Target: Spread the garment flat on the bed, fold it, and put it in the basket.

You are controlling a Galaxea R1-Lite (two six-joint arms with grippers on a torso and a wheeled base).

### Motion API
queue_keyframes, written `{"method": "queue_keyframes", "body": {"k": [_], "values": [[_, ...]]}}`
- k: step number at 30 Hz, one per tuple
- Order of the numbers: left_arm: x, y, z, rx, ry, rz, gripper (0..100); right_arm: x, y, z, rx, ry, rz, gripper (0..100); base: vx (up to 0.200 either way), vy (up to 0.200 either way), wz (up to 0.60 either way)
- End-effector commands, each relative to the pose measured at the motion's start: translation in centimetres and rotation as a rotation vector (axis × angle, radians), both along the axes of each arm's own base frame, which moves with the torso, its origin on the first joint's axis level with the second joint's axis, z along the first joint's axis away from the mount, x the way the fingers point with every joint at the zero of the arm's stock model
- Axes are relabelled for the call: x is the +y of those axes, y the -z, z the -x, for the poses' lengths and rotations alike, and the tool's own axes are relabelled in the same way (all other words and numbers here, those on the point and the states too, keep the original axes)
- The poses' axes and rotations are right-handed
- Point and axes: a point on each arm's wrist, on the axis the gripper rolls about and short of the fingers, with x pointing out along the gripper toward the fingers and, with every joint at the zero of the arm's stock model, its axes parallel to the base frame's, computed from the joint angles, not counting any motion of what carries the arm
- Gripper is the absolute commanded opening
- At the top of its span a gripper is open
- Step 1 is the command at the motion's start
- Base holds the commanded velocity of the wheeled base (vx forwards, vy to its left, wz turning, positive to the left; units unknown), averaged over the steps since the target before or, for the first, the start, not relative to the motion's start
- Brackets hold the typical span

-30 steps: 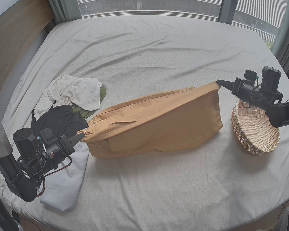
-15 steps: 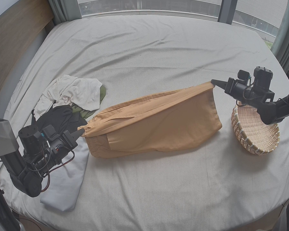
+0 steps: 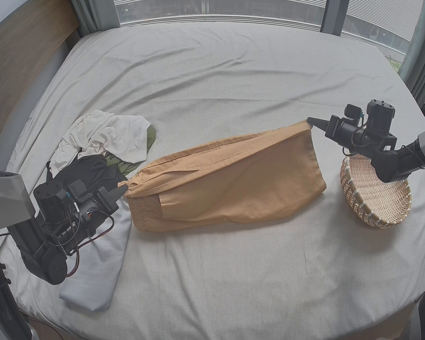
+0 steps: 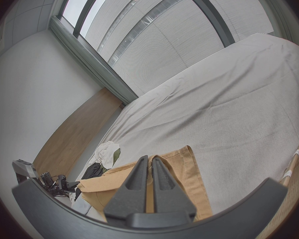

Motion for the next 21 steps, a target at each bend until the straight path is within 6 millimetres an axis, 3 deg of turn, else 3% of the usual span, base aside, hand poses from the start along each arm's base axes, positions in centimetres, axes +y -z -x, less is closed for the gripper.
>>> {"method": "queue_keyframes", "body": {"k": [1, 2, 3, 4, 11, 17, 21], "values": [[0.0, 0.4, -0.3, 0.007, -0.001, -0.001, 0, 0.1, 0.5, -0.5, 0.002, -0.002, 0.000, 0, 0.000, 0.000, 0.00], [0.0, 0.4, -0.4, 0.004, -0.001, 0.000, 0, 0.1, 0.5, -0.6, 0.002, -0.002, 0.000, 0, 0.000, 0.000, 0.00], [0.0, 0.4, -0.5, 0.004, -0.003, 0.000, 100, 0.1, 0.5, -0.7, 0.001, -0.004, 0.000, 0, 0.000, 0.000, 0.00], [0.0, 0.5, -0.6, 0.005, -0.003, -0.001, 100, 0.1, 0.4, -0.8, -0.004, -0.004, 0.000, 100, 0.000, 0.000, 0.00], [0.4, 0.4, -2.5, -0.038, -0.119, -0.003, 100, 1.0, 0.3, -2.2, -0.069, 0.049, -0.009, 100, 0.000, 0.000, 0.00], [0.3, 0.2, -2.3, -0.040, -0.116, -0.002, 100, 1.3, 0.0, -1.5, -0.062, 0.042, -0.014, 100, 0.000, 0.000, 0.00], [0.0, -0.3, -1.8, -0.048, -0.104, 0.001, 100, 1.4, -0.2, 0.6, -0.034, 0.035, -0.009, 100, 0.000, 0.000, 0.00]]}}
